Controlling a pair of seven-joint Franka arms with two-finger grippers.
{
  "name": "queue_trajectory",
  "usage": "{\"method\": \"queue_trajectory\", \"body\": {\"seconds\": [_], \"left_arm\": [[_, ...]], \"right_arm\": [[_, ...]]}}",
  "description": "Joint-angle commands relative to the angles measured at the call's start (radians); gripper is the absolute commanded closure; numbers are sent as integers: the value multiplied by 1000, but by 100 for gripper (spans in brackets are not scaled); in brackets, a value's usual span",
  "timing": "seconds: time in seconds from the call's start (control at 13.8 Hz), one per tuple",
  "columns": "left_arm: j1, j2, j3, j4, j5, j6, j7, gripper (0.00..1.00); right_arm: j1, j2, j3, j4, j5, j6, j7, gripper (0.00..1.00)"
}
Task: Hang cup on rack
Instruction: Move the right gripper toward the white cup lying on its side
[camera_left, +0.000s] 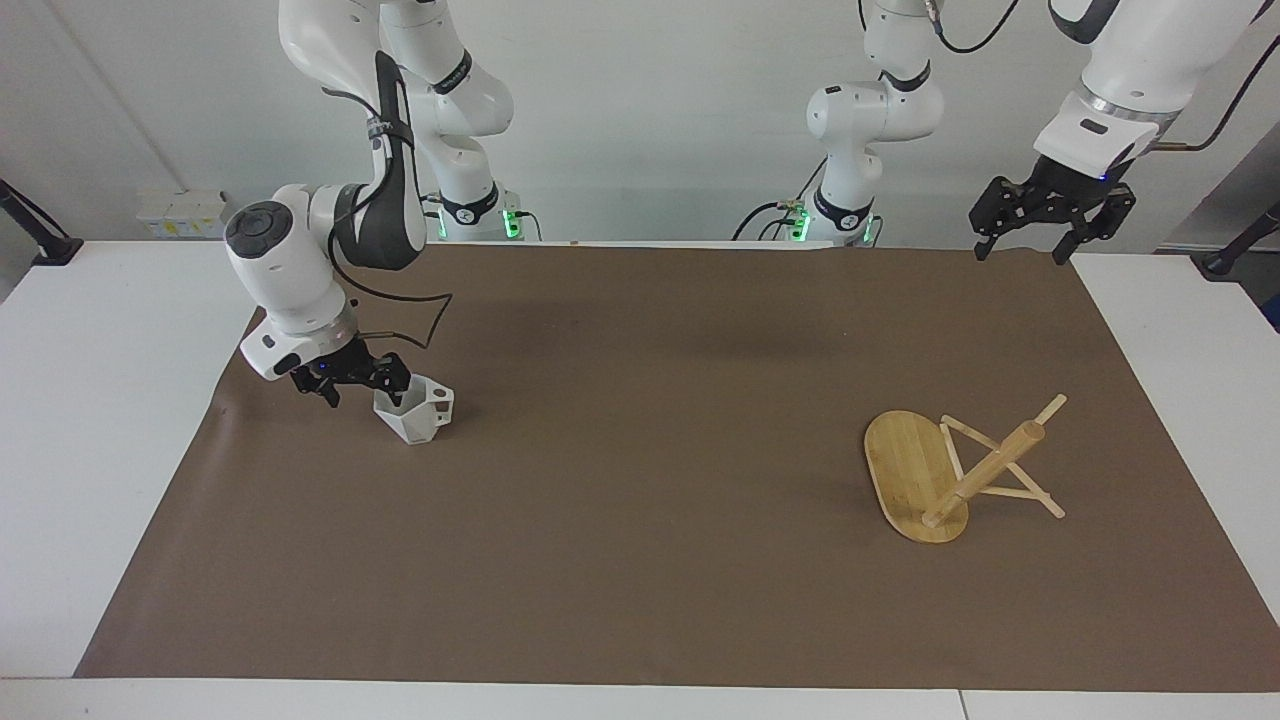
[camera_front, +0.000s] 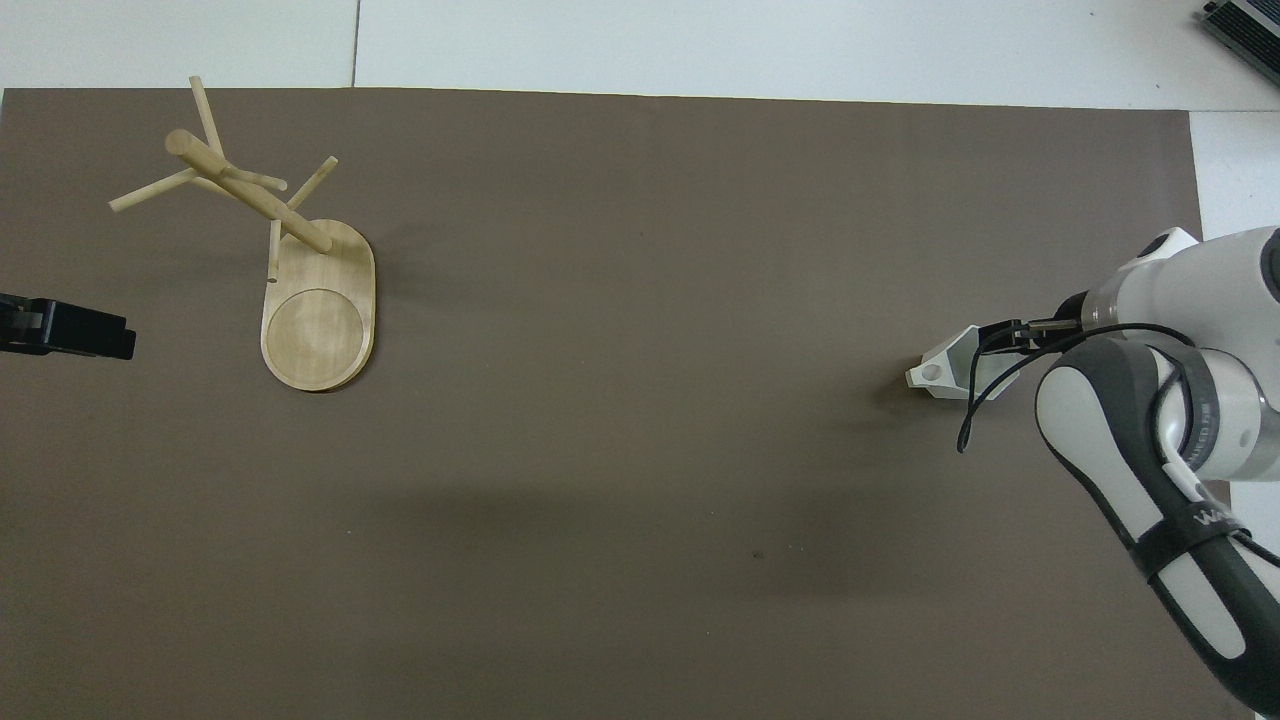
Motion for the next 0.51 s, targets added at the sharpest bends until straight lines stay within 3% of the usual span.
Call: {"method": "queue_trajectory", "body": {"seconds": [0.0,0.22,0.43], "left_arm": [[-5,-23,6,-22,-10,6,-9,0],[-2,-23,6,-23,-10,6,-9,0],[-5,-23,6,-22,-10,8,-9,0]], "right_arm": [[-7,-15,4,-38,17,29,-30,7],[-7,-16,4,-38,17,23,-28,31],[-7,-16,4,-36,17,15,-21,65]]}}
